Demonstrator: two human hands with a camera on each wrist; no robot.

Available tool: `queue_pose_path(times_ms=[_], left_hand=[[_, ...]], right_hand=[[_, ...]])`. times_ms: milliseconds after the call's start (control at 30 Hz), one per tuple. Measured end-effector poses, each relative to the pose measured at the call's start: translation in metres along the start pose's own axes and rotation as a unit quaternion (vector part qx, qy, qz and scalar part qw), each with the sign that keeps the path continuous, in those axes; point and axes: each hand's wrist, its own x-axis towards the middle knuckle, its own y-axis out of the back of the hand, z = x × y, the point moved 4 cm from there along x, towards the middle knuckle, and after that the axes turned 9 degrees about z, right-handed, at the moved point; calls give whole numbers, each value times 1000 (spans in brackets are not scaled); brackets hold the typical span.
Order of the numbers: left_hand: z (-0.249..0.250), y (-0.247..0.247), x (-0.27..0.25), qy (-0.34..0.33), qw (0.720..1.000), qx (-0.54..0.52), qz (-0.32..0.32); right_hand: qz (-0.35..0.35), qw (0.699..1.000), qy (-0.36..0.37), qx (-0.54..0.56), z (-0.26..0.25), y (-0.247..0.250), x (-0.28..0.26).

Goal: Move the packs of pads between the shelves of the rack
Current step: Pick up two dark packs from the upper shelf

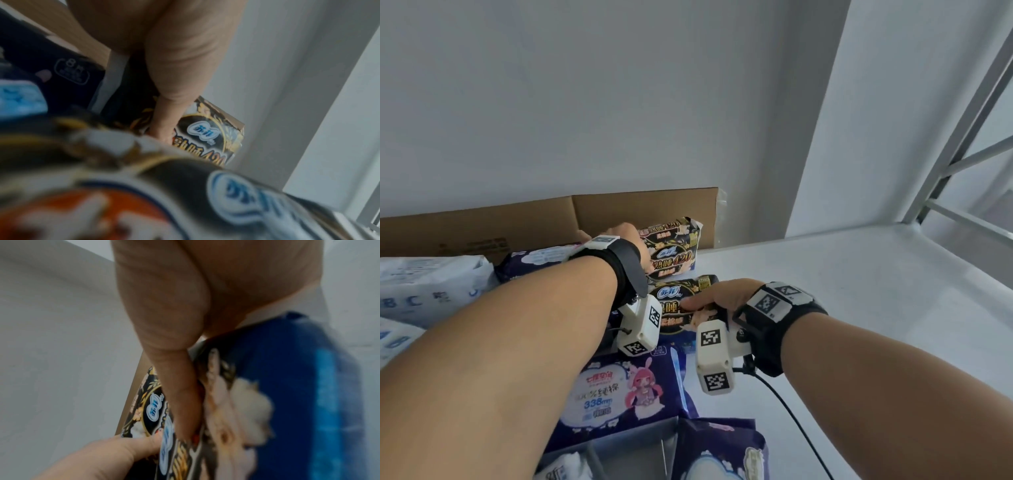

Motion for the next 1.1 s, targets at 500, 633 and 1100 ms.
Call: queue_pose_path(times_ms=[500, 633, 1100], left_hand=[[16, 72, -115, 16, 809, -575, 121], [45, 72, -199, 34, 739, -666, 101], [140, -22, -498, 143, 610, -779, -35]], right_hand=[[50, 927, 137, 344, 69, 89, -139], [49, 902, 172, 393, 129, 122, -206], [31, 837, 197, 510, 392, 229, -401]])
